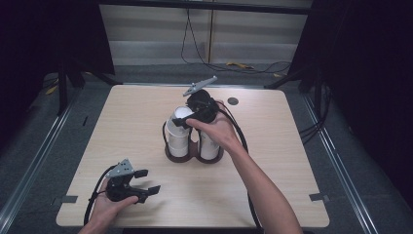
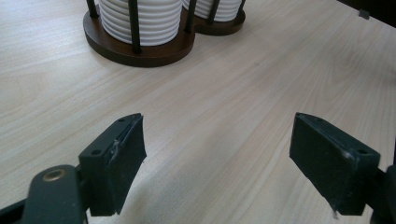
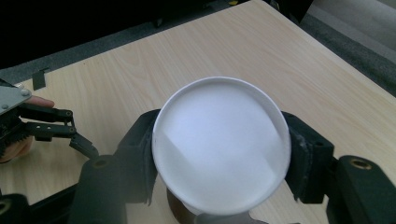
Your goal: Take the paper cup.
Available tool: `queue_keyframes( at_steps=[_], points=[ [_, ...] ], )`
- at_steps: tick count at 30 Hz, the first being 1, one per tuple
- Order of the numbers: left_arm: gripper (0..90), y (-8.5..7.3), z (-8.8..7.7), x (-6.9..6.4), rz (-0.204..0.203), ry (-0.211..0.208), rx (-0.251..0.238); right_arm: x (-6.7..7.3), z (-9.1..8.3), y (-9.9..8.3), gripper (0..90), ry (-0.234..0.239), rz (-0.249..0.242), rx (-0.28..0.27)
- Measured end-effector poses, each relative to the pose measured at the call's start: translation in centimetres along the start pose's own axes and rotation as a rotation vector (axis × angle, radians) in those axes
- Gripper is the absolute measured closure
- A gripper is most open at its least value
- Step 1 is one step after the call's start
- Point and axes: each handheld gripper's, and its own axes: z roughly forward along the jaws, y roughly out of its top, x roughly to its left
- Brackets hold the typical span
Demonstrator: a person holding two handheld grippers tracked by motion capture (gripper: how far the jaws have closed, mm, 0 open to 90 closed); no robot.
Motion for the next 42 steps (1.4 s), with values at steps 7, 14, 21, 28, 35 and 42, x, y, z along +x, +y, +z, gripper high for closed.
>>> queue_keyframes(
  at_steps=[7,14,21,28,35,42],
  points=[
    [15.8,0.1,0.0,0.0,-0.004,-0.016,0.003,0.1,-0.9,-0.9,37.5,0.034,0.020,-0.077],
    [15.8,0.2,0.1,-0.2,0.023,-0.018,0.008,0.1,-1.9,-1.6,37.5,0.023,0.030,-0.107],
    [16.6,0.2,0.1,-0.2,0.028,-0.020,-0.002,0.6,-3.0,-2.3,37.6,0.029,0.029,-0.148],
    [17.2,0.4,0.0,-0.2,0.026,-0.022,-0.035,1.4,-4.0,-3.0,37.6,0.040,0.019,-0.167],
    [17.9,1.2,-0.1,-0.4,0.033,-0.030,-0.073,2.1,-5.0,-4.2,37.7,0.054,0.022,-0.195],
    [17.8,2.1,-0.2,-0.6,0.041,-0.037,-0.111,2.9,-5.4,-6.2,37.7,0.067,0.029,-0.197]
  ],
)
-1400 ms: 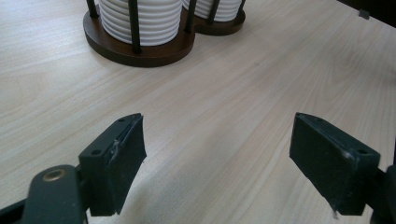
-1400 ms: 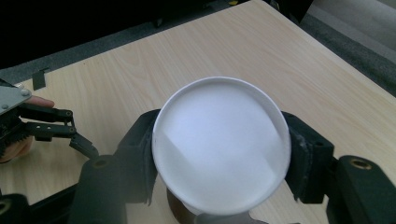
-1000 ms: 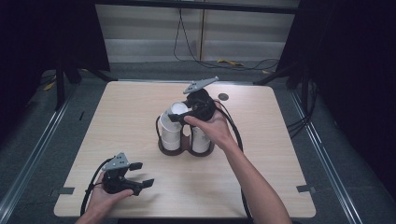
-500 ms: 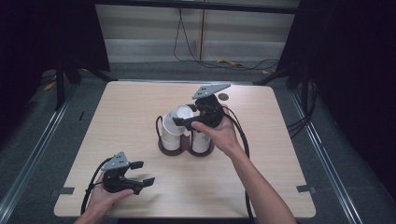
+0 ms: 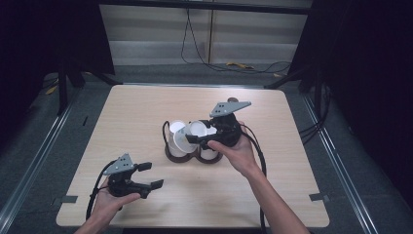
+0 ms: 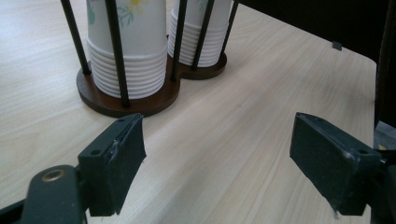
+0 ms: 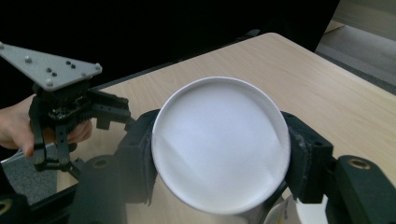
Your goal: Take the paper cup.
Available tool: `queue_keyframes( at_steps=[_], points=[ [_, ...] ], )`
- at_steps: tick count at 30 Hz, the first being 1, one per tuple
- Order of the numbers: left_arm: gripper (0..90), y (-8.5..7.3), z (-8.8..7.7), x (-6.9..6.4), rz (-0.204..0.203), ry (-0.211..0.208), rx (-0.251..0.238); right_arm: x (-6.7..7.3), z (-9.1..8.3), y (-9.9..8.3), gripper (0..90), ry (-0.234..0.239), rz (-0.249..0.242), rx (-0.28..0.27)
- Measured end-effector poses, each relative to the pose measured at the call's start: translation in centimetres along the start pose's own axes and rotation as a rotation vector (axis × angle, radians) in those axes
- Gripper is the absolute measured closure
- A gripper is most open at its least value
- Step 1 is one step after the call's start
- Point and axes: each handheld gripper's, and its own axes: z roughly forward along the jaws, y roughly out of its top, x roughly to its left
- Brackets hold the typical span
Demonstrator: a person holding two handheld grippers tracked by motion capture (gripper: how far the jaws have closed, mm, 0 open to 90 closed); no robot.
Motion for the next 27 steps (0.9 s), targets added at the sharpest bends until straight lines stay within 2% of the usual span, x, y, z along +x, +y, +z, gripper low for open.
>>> queue_keyframes(
  at_steps=[9,17,21,23,27],
  points=[
    [17.8,1.8,1.2,-0.5,0.027,-0.034,-0.008,0.5,-0.6,-1.9,37.7,0.012,0.029,-0.014],
    [15.9,3.3,2.6,-1.3,0.049,-0.061,-0.010,0.2,-0.7,-5.0,37.7,0.024,0.084,-0.029],
    [15.9,3.6,2.9,-1.6,0.051,-0.076,-0.023,0.4,-0.7,-5.6,37.7,0.033,0.087,-0.031],
    [15.8,3.8,3.2,-1.8,0.067,-0.088,-0.019,0.6,-0.8,-6.0,37.7,0.038,0.093,-0.035],
    [15.8,4.1,3.9,-2.4,0.076,-0.107,-0.020,0.9,-0.8,-7.2,37.7,0.064,0.104,-0.056]
  ],
)
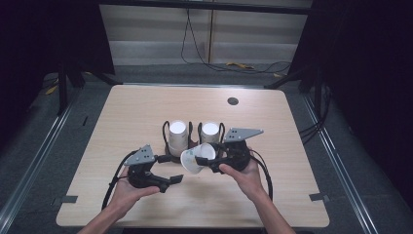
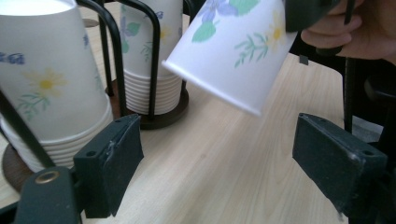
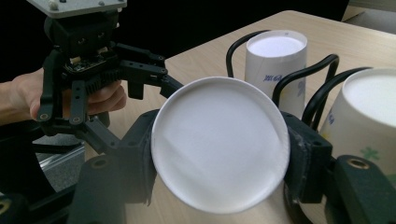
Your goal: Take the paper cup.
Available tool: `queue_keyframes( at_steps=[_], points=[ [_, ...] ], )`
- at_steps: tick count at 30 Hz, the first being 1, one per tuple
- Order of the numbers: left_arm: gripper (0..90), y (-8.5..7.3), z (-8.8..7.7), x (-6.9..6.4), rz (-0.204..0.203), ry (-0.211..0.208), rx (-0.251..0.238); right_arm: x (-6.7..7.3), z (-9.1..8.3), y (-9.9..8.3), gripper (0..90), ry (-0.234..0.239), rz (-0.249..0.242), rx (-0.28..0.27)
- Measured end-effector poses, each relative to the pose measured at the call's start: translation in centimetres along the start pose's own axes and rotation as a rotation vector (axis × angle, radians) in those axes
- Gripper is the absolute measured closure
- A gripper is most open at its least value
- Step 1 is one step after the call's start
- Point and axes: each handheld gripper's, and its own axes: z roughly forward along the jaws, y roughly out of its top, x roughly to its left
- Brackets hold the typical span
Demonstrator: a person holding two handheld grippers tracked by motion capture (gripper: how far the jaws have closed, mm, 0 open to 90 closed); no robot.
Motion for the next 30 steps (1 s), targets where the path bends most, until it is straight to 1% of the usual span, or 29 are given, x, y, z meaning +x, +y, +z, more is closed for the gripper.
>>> queue_keyframes(
  at_steps=[3,4,6,7,8,9,10,11,13,16,18,19,20,21,23,25,27,30],
  points=[
    [15.9,-0.1,0.1,-0.1,0.009,0.000,-0.002,0.0,0.1,-0.5,37.7,0.009,0.007,0.000],
    [16.0,-0.1,0.2,-0.3,0.015,-0.004,0.000,0.0,0.2,-1.0,37.7,0.024,0.025,-0.004],
    [16.1,-0.1,0.3,-0.3,0.017,-0.005,-0.004,0.0,0.3,-1.2,37.7,0.028,0.032,-0.012],
    [16.1,-0.2,0.3,-0.4,0.017,-0.006,-0.008,-0.1,0.3,-1.5,37.7,0.043,0.046,-0.018],
    [16.1,-0.3,0.3,-0.3,0.020,-0.005,-0.009,-0.1,0.3,-1.5,37.7,0.043,0.046,-0.018],
    [15.9,-0.5,0.4,-0.3,0.021,-0.006,-0.007,0.0,0.4,-1.8,37.7,0.058,0.049,-0.024],
    [15.9,-0.5,0.4,-0.3,0.021,-0.006,-0.007,0.0,0.4,-1.8,37.7,0.058,0.049,-0.024],
    [15.8,-0.5,0.4,-0.3,0.021,-0.008,-0.003,0.0,0.5,-2.0,37.7,0.073,0.054,-0.028],
    [15.8,-0.7,0.5,-0.3,0.018,-0.012,0.002,0.0,0.6,-2.1,37.7,0.076,0.050,-0.028],
    [15.8,-0.8,0.5,-0.5,0.036,-0.013,0.002,0.0,0.8,-2.4,37.7,0.094,0.055,-0.031],
    [15.9,-0.8,0.4,-0.5,0.039,-0.013,-0.002,0.1,0.9,-2.5,37.7,0.106,0.061,-0.034],
    [16.0,-0.8,0.4,-0.4,0.048,-0.019,-0.005,0.1,0.9,-2.5,37.7,0.111,0.061,-0.034],
    [18.2,-0.8,0.4,-0.4,0.056,-0.020,-0.008,0.2,1.0,-2.5,37.7,0.116,0.059,-0.036],
    [20.1,-0.8,0.5,-0.4,0.056,-0.029,-0.011,0.2,1.0,-2.5,37.7,0.120,0.060,-0.038],
    [19.0,-0.7,0.7,-0.4,0.056,-0.038,-0.013,0.2,1.3,-2.7,37.7,0.135,0.069,-0.036],
    [18.3,-0.7,0.8,-0.5,0.070,-0.038,-0.005,0.2,1.6,-2.9,37.7,0.138,0.071,-0.028],
    [15.9,-0.9,0.9,-0.6,0.070,-0.035,0.005,0.3,1.9,-3.0,37.8,0.148,0.075,-0.020],
    [16.4,-1.0,1.1,-0.7,0.089,-0.044,0.017,0.4,2.2,-3.1,37.7,0.157,0.079,-0.016]
  ],
)
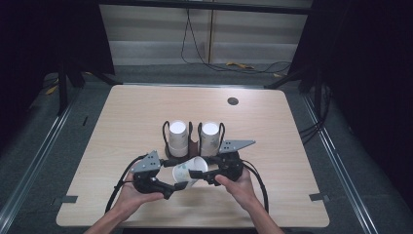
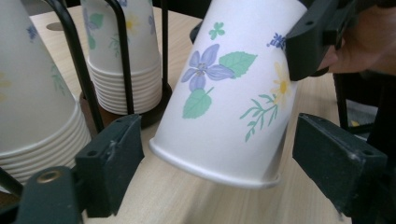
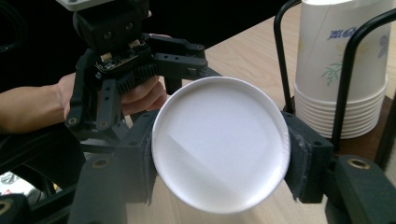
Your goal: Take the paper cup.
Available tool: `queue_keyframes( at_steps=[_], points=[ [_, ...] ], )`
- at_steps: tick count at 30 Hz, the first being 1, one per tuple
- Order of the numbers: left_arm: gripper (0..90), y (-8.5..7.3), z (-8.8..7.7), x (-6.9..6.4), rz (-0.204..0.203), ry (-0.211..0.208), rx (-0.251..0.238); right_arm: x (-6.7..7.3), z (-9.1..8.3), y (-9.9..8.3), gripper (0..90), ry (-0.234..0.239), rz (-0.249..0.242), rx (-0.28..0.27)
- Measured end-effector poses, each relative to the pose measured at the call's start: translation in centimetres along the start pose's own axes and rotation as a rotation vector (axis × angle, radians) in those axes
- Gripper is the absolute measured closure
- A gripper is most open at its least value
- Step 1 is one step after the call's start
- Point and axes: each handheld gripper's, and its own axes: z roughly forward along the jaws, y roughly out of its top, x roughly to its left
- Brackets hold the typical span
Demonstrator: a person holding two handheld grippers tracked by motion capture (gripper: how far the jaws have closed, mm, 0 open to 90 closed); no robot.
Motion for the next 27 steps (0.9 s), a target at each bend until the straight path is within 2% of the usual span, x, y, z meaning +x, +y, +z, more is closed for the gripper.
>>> queue_keyframes(
  at_steps=[2,6,12,17,23,26,27],
  points=[
    [16.4,-0.1,0.2,-0.1,0.004,-0.008,-0.002,0.1,0.2,0.0,37.7,0.006,-0.001,0.005],
    [15.8,-0.3,0.5,-0.4,0.026,0.003,0.025,0.3,0.2,0.2,37.7,0.014,-0.002,0.004],
    [15.8,-0.4,0.9,-0.6,0.036,0.007,0.029,0.5,0.3,0.3,37.7,0.023,-0.002,0.002],
    [16.8,-0.2,1.0,-0.5,0.018,0.007,0.017,0.5,0.4,0.4,37.7,0.025,-0.002,0.006],
    [17.2,-0.1,1.2,-0.6,0.033,0.012,0.014,0.5,0.4,0.5,37.7,0.026,0.001,0.006],
    [16.9,-0.1,1.3,-0.6,0.022,0.015,0.008,0.5,0.5,0.5,37.7,0.030,0.004,0.007],
    [17.3,-0.1,1.3,-0.6,0.035,0.017,0.013,0.5,0.5,0.5,37.7,0.032,0.002,0.008]
  ],
)
